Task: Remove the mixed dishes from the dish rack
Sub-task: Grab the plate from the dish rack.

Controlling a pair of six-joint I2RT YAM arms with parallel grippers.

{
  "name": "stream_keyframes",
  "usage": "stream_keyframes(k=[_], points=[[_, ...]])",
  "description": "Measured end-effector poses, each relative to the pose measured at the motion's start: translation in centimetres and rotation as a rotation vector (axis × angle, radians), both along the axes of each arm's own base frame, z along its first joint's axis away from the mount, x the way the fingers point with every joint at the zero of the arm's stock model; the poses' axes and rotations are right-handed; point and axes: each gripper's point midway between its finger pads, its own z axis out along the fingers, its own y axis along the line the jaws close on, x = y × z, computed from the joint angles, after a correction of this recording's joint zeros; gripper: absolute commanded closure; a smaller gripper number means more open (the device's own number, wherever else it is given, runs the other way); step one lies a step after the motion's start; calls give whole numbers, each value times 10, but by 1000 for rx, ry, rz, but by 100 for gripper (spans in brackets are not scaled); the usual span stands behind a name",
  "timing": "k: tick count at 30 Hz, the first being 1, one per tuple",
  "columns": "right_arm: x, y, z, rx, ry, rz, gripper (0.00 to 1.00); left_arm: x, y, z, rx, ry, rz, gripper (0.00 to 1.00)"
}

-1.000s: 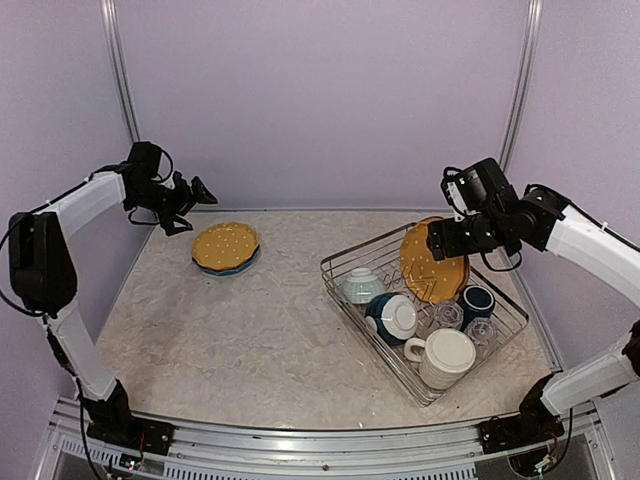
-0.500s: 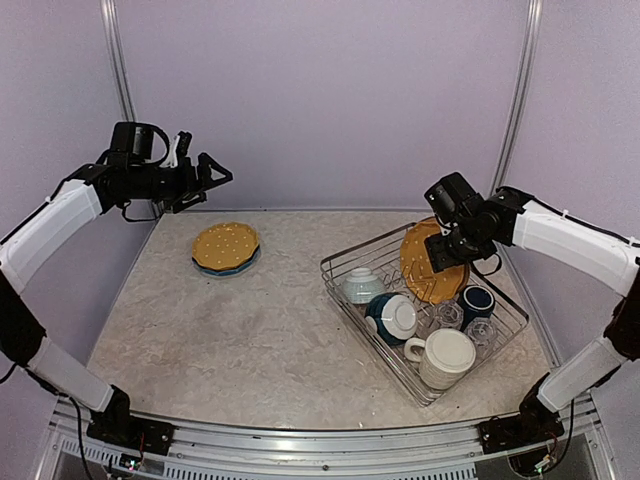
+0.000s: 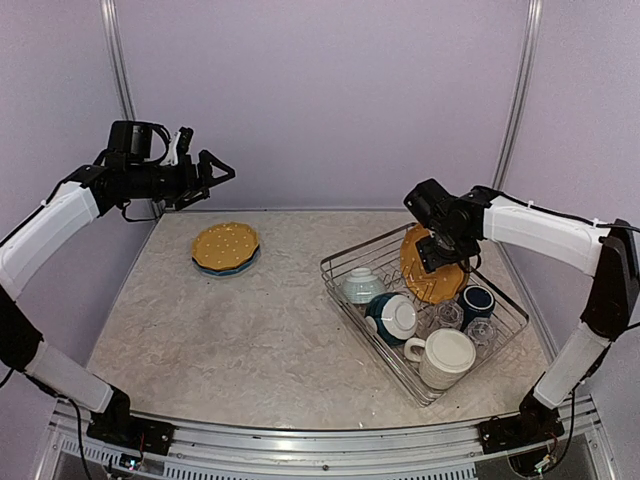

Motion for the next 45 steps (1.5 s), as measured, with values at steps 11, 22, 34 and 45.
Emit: stream_keyframes(k=[11,22,34,45], points=[[5,-2,-6,-26,9,-13,28,0,0,0,-20,14,0,1],[-3,33,2,177,-12,101,29,5,-4,-13,-36,65,-22,1],[-3,34,-1,161,-48,117,38,9,-5,-26,-50,116,-29,1],[10,26,-14,49,-55,98,61,10,-5,-28,-51,123,-26,1]])
